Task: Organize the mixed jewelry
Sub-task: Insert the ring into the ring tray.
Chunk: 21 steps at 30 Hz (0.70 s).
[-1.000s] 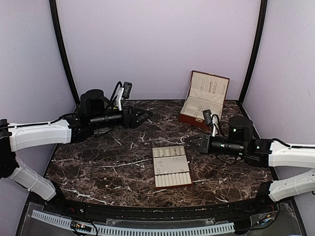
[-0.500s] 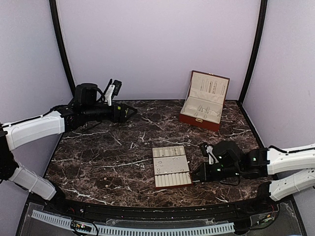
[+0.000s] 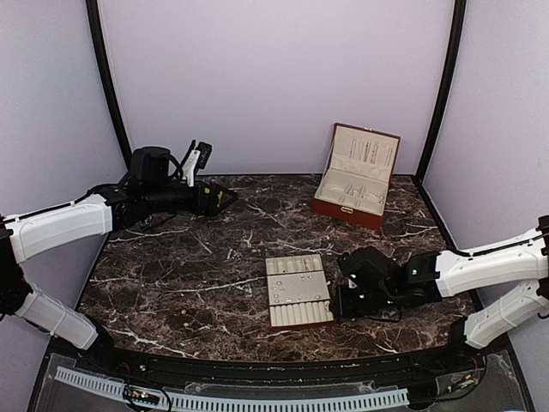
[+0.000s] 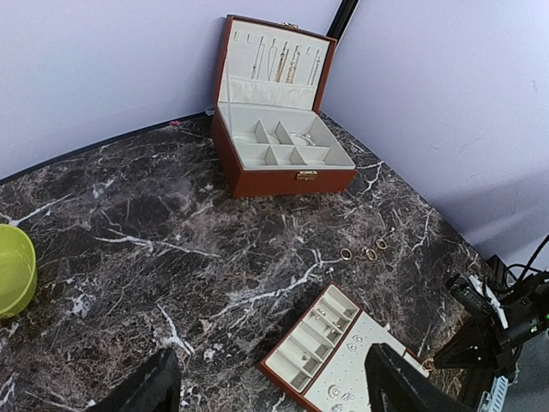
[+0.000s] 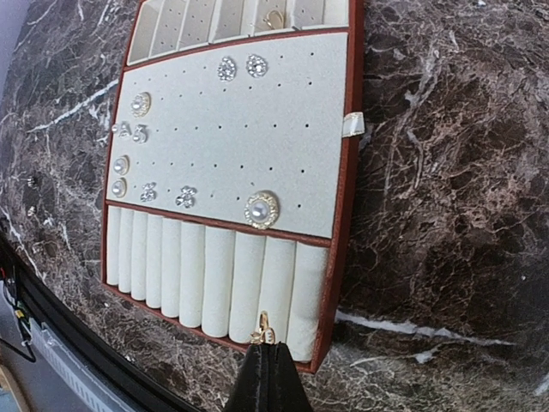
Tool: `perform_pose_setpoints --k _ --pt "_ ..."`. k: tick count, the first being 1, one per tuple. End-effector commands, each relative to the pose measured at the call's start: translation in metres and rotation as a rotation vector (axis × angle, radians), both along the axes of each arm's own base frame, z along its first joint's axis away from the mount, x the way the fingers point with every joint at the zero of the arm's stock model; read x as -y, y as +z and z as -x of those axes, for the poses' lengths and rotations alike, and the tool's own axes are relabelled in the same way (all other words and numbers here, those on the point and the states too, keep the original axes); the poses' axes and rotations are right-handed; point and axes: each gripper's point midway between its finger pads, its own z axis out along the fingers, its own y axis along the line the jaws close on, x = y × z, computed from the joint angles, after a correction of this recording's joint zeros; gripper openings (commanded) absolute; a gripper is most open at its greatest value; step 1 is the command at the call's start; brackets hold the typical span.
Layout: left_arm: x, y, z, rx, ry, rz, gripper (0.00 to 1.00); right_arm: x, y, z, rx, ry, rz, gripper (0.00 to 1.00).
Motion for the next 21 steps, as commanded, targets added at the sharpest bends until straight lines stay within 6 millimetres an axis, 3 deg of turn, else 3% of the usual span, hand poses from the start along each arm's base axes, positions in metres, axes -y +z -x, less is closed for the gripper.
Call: perform_pose_setpoints --k 1,13,21 --pt "-0.004 0.001 0.006 0.003 -0.003 -0.005 0.76 -0.007 0.002 -0.008 0.018 -0.019 0.028 0.0" --pt "-0.004 0.002 0.007 0.0 -0.003 -0.002 0.76 0.003 -0.013 -0.009 -0.009 -0.06 0.122 0.0" --pt "-0.005 0.0 0.007 -0.006 0.005 -0.006 0.77 -0.001 -0.017 -0.008 -0.027 -0.048 0.13 0.0"
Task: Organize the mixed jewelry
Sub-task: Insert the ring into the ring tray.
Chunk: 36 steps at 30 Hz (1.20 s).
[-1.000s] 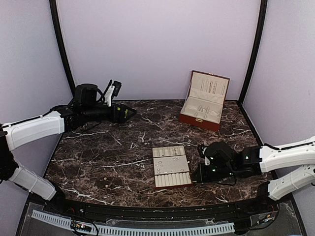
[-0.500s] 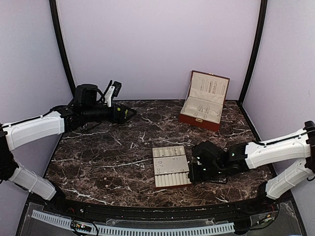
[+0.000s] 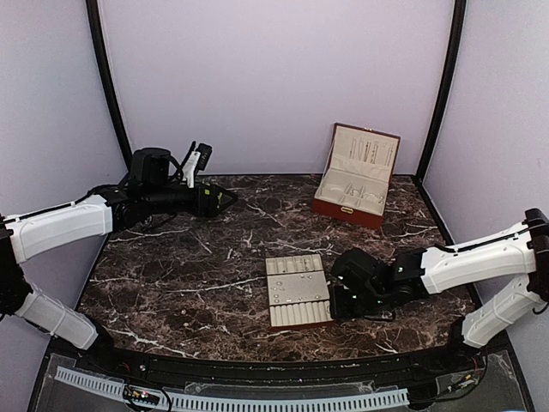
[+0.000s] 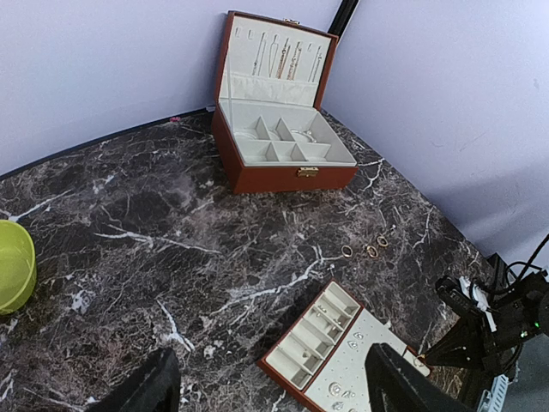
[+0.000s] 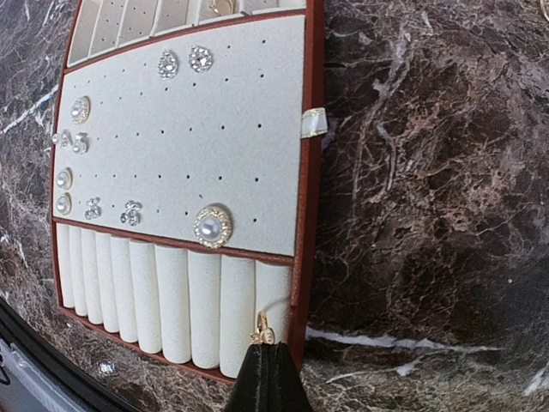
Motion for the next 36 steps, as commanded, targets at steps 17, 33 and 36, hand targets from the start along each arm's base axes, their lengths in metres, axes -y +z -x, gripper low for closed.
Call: perform_pose_setpoints --k 17,33,36 --pt "-0.006 0.004 0.005 0.005 0.013 -0.004 0.77 -0.013 -0.008 0.0 -0.02 0.015 0.039 0.0" --pt "-0.006 0.003 0.005 0.006 0.015 -0.005 0.77 -0.016 -0.029 0.008 -0.054 0.054 0.113 0.0" --pt "-0.007 0.004 0.005 0.008 0.015 -0.004 0.77 -0.016 -0.029 0.008 -0.051 0.052 0.116 0.0"
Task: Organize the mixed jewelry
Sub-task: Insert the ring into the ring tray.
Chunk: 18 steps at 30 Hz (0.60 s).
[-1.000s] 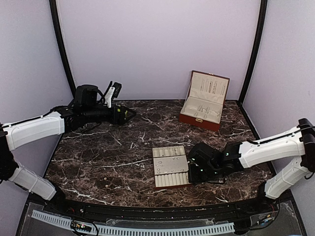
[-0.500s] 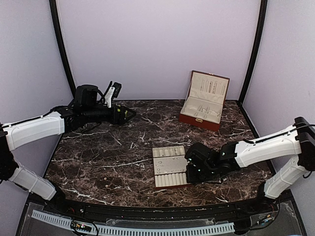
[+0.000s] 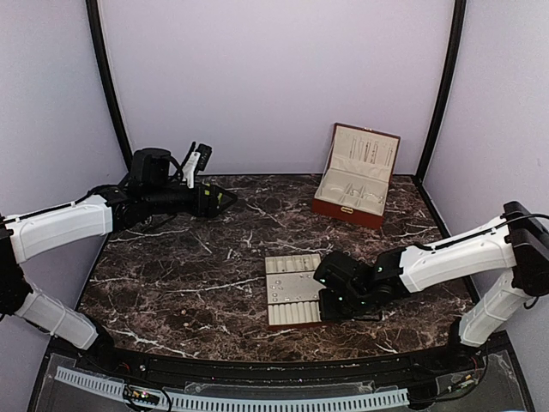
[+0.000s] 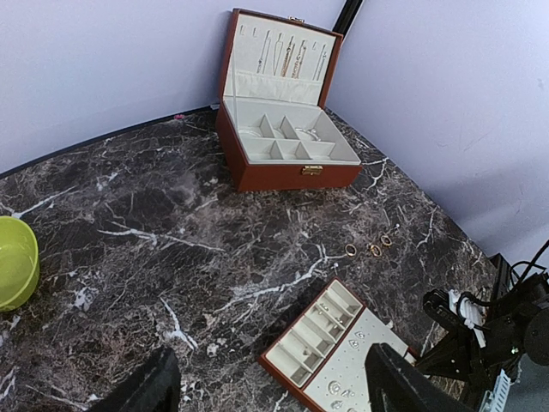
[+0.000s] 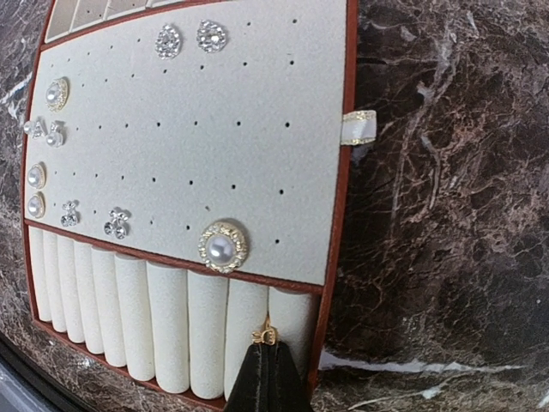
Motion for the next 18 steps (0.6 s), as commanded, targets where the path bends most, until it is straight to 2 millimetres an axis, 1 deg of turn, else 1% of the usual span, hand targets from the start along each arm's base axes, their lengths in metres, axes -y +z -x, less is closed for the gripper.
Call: perform_pose_setpoints --k 1,10,16,17,18 --pt "-0.005 0.006 0.006 0.012 0.005 0.004 0.77 0.003 -0.013 0.008 -0.025 0.021 0.044 0.0" --pt "-0.006 0.007 0.006 0.013 0.008 0.006 0.77 0.002 -0.009 0.006 -0.012 0.01 0.042 0.0" --pt "-0.006 0.007 0.006 0.015 0.011 0.005 0.77 0.006 -0.005 0.003 0.005 -0.001 0.051 0.0" --pt "-0.006 0.007 0.006 0.016 0.011 0.005 0.77 0.007 -0.004 0.002 0.009 -0.004 0.054 0.0" --pt "-0.006 0.007 0.006 0.016 0.012 0.004 0.77 0.007 -0.002 0.001 0.015 -0.007 0.053 0.03"
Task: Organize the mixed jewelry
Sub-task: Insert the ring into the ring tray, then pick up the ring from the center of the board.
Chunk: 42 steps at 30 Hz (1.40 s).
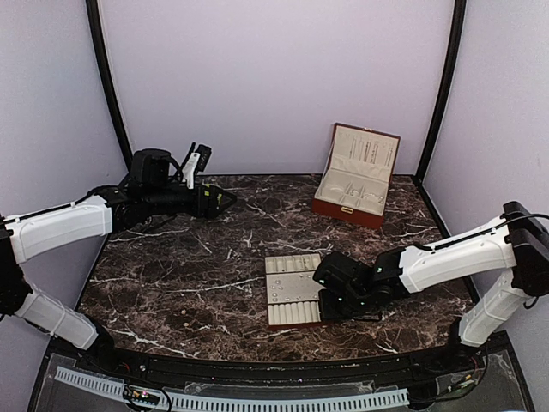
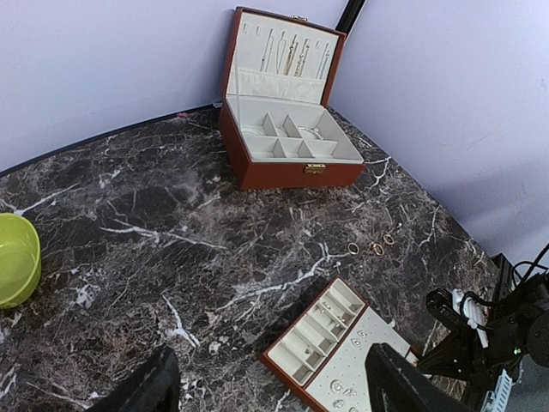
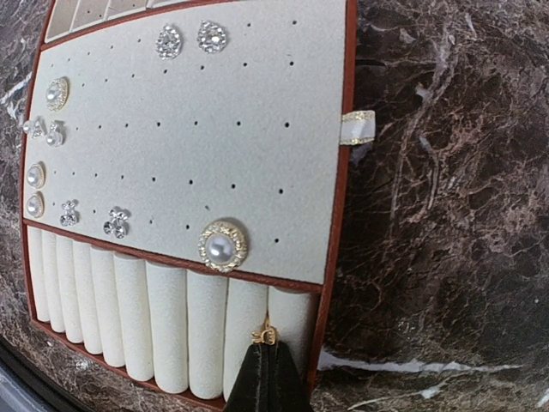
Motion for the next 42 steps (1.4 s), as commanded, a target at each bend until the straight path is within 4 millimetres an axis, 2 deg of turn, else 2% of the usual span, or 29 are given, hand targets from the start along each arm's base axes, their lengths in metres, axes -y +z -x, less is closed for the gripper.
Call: perform_pose_setpoints --k 1,12,19,24,27,32,37,42 --pt "-0.005 0.009 0.006 0.018 0.007 0.009 0.77 0.006 0.0 0.001 0.008 -0.008 0.038 0.05" --pt "-0.007 0.009 0.005 0.025 0.018 -0.001 0.77 0.014 0.04 -0.014 0.122 -0.059 -0.005 0.3" --pt "-0.009 0.008 0.003 0.03 0.032 -0.007 0.77 0.026 0.068 -0.025 0.222 -0.101 -0.053 0.42" --pt "-0.012 0.009 0.001 0.032 0.045 -0.011 0.79 0.051 0.083 -0.051 0.289 -0.169 -0.048 0.41" --pt "-0.022 0.01 -0.007 0.029 0.075 -0.015 0.81 0.071 0.088 -0.072 0.315 -0.201 -0.046 0.38" --pt "-0.041 0.016 -0.018 0.031 0.135 -0.006 0.81 0.116 0.083 -0.106 0.325 -0.238 0.029 0.36" --pt "-0.048 0.016 -0.021 0.042 0.163 -0.017 0.81 0.152 0.062 -0.129 0.278 -0.257 0.115 0.3" --pt "-0.048 0.015 -0.022 0.043 0.169 -0.017 0.81 0.172 0.049 -0.149 0.247 -0.261 0.135 0.28"
